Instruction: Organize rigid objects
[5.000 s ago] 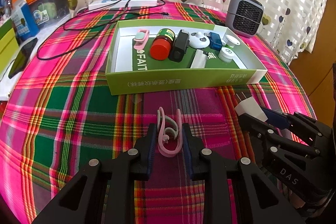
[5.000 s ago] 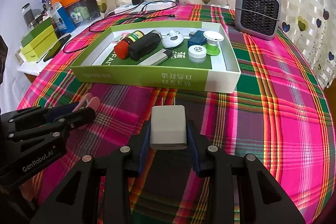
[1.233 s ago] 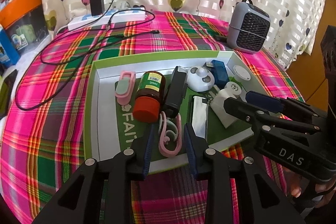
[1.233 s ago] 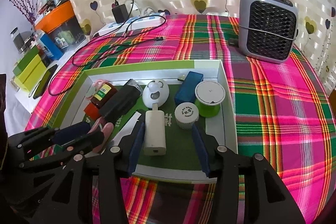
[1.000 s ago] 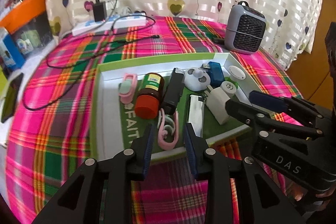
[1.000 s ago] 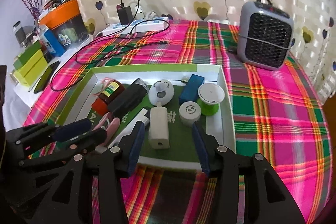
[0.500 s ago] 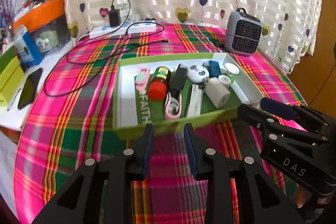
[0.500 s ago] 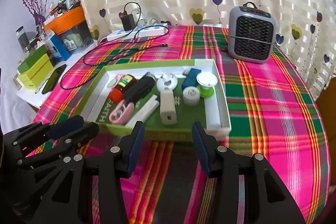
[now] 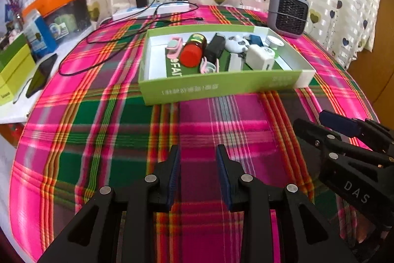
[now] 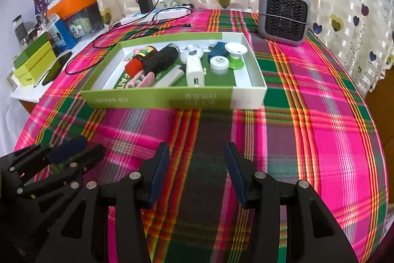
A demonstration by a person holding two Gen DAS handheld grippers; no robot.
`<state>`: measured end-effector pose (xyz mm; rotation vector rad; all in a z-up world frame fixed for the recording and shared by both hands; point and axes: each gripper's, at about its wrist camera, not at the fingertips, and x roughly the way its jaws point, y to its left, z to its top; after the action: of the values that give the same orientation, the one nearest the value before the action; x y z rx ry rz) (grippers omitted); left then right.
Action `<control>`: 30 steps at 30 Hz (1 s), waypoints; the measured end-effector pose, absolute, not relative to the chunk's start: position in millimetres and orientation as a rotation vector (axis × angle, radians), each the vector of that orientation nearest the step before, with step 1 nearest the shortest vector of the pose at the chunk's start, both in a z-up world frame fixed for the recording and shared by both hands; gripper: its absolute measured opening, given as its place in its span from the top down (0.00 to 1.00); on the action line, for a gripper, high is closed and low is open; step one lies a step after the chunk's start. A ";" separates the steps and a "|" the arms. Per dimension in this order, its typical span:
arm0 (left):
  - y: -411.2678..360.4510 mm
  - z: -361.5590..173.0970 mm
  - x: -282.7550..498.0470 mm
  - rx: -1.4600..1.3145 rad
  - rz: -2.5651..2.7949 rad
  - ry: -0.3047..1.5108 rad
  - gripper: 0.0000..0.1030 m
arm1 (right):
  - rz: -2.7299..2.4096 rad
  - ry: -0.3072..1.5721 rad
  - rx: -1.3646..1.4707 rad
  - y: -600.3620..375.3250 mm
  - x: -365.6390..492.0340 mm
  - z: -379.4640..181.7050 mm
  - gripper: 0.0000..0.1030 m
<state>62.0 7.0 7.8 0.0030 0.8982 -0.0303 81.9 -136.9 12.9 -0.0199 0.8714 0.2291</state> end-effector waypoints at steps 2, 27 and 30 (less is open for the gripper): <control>6.3 5.0 59.1 0.002 -0.034 0.908 0.72 | 0.216 0.878 -0.022 -139.0 77.8 9.7 0.54; -4.9 0.9 40.6 0.037 0.020 0.854 0.71 | 0.151 0.869 -0.046 -142.4 59.4 -1.6 0.53; -4.9 0.8 40.0 0.036 0.022 0.848 0.71 | 0.152 0.869 -0.044 -142.4 59.0 -1.7 0.53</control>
<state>40.0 -4.9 0.8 0.0365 0.8483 0.0223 59.0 -142.4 -1.7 -0.0438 0.8692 0.1523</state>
